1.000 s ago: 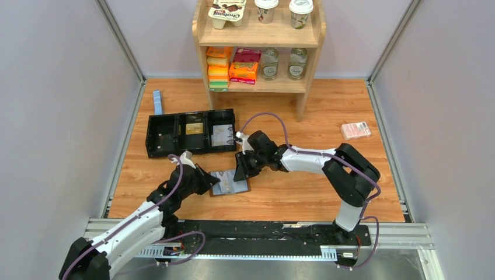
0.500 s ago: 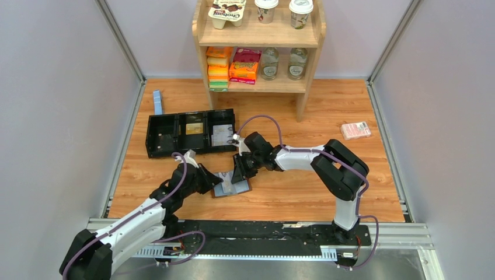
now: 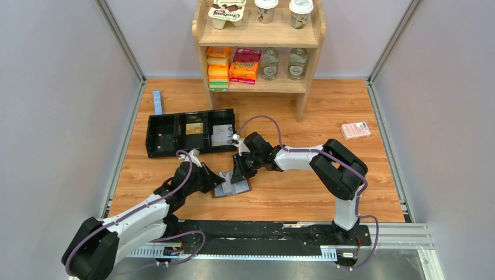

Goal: Take the credit cards out of the card holder
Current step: Remove the credit card from the card holder, then place the credit card in the storage box.

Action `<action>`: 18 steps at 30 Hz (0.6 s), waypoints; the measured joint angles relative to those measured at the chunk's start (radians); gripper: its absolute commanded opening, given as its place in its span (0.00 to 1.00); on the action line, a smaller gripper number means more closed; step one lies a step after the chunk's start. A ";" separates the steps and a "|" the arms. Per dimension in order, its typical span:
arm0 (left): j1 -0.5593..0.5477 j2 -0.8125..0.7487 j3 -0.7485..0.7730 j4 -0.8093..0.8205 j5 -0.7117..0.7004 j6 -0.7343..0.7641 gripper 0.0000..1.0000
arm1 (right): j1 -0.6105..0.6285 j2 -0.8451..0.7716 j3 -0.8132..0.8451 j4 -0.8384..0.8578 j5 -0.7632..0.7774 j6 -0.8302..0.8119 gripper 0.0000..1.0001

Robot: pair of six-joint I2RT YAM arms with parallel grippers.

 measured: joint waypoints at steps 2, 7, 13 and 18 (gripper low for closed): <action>0.000 -0.011 0.005 -0.006 0.001 0.009 0.00 | 0.000 0.000 0.000 0.000 0.000 0.000 0.22; 0.000 -0.131 0.030 -0.132 -0.038 0.052 0.00 | 0.000 0.003 0.001 0.006 0.002 0.002 0.22; 0.000 -0.320 0.071 -0.357 -0.105 0.116 0.00 | 0.000 0.003 0.002 0.005 0.003 0.000 0.24; 0.000 -0.363 0.179 -0.527 -0.123 0.199 0.00 | 0.000 0.000 0.026 -0.034 0.011 -0.021 0.29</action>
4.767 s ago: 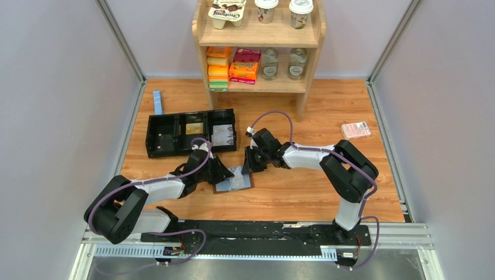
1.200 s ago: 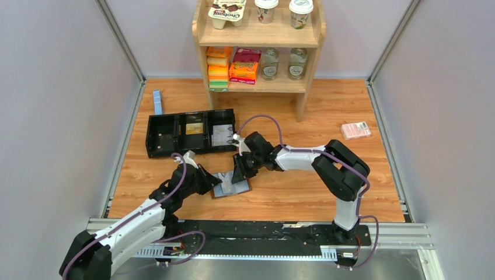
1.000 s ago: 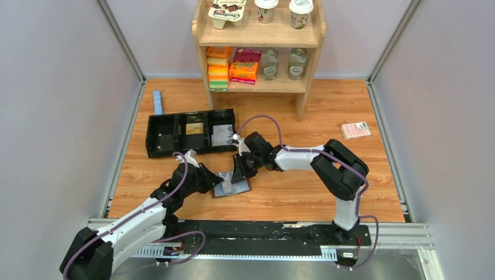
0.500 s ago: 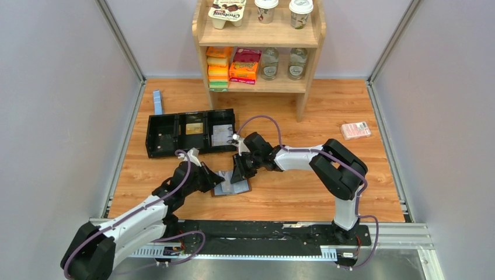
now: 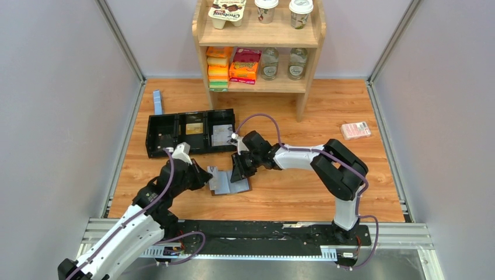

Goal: Take the credit cards out of the card holder
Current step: Place the credit card in the storage box.

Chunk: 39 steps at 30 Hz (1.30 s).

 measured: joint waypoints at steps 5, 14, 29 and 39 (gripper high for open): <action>0.000 0.044 0.190 -0.127 0.028 0.153 0.00 | 0.000 -0.065 0.023 -0.097 0.039 -0.040 0.46; 0.000 0.209 0.477 -0.252 0.280 0.514 0.00 | 0.000 -0.410 0.035 -0.209 0.076 -0.201 0.73; 0.000 0.328 0.631 -0.257 0.702 0.909 0.00 | 0.003 -0.608 0.042 -0.213 -0.099 -0.431 0.45; 0.002 0.402 0.672 -0.269 0.718 1.009 0.37 | 0.009 -0.574 0.076 -0.259 -0.159 -0.458 0.00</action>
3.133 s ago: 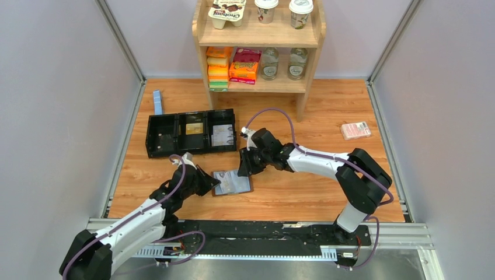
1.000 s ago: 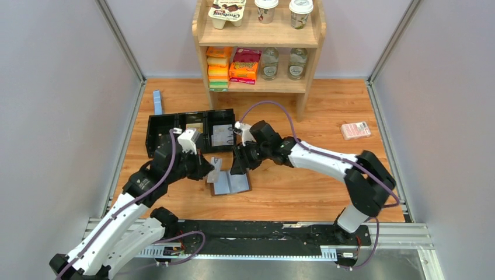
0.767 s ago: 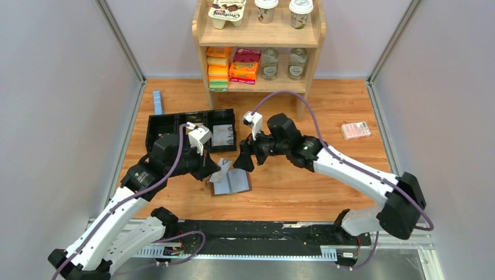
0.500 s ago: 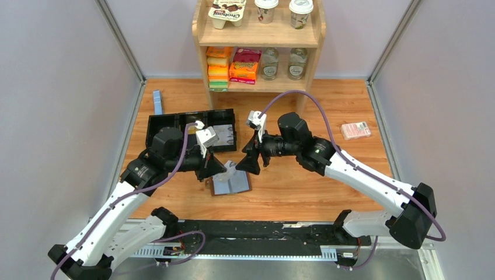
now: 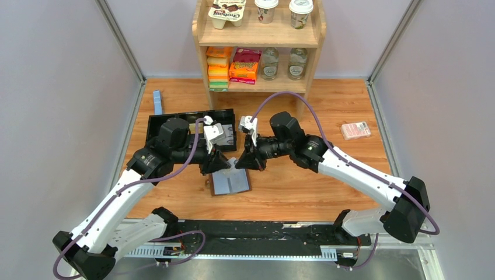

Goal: Take the credit cards out of the card holder
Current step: Place the credit card in the storage box.

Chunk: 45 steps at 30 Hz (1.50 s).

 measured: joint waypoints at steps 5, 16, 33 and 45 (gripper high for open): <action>-0.002 -0.026 -0.002 0.006 -0.182 -0.015 0.81 | -0.012 0.037 0.018 0.000 0.054 0.016 0.00; -0.002 -0.367 -0.210 0.113 -0.959 -0.203 0.83 | -0.031 0.363 0.298 -0.076 0.454 0.200 0.00; -0.002 -0.514 -0.359 0.141 -1.248 -0.331 0.82 | -0.040 0.811 0.616 -0.079 0.589 0.513 0.07; -0.002 -0.351 -0.356 0.136 -1.101 -0.378 0.82 | -0.041 0.817 0.614 -0.068 0.677 0.529 0.27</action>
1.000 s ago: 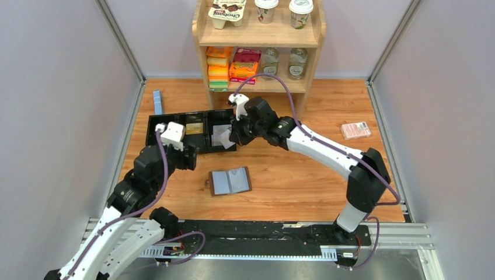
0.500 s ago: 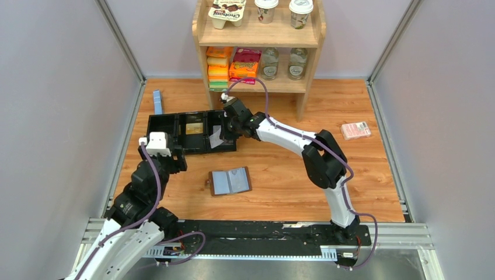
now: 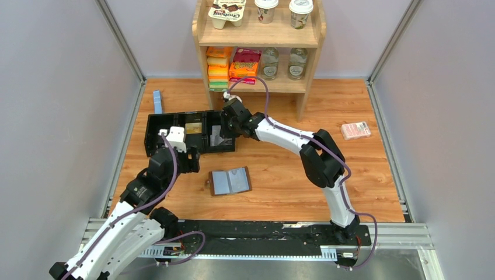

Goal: Take the credit cards out of the card holder
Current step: Place the credit card in the storage box, then remove the credit card from the card holder.

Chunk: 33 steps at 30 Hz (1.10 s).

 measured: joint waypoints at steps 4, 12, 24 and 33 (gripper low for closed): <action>0.000 0.031 0.000 0.000 0.076 -0.056 0.82 | 0.000 -0.027 -0.052 -0.007 0.050 -0.007 0.33; 0.000 0.092 -0.007 0.014 0.230 -0.193 0.77 | 0.004 -0.246 -0.246 -0.014 0.161 -0.040 0.44; -0.010 0.237 -0.098 0.074 0.423 -0.383 0.65 | 0.042 -0.509 -0.575 0.014 0.110 -0.016 0.42; -0.012 0.375 -0.143 0.114 0.450 -0.451 0.55 | 0.153 -0.483 -0.665 0.034 0.058 0.024 0.39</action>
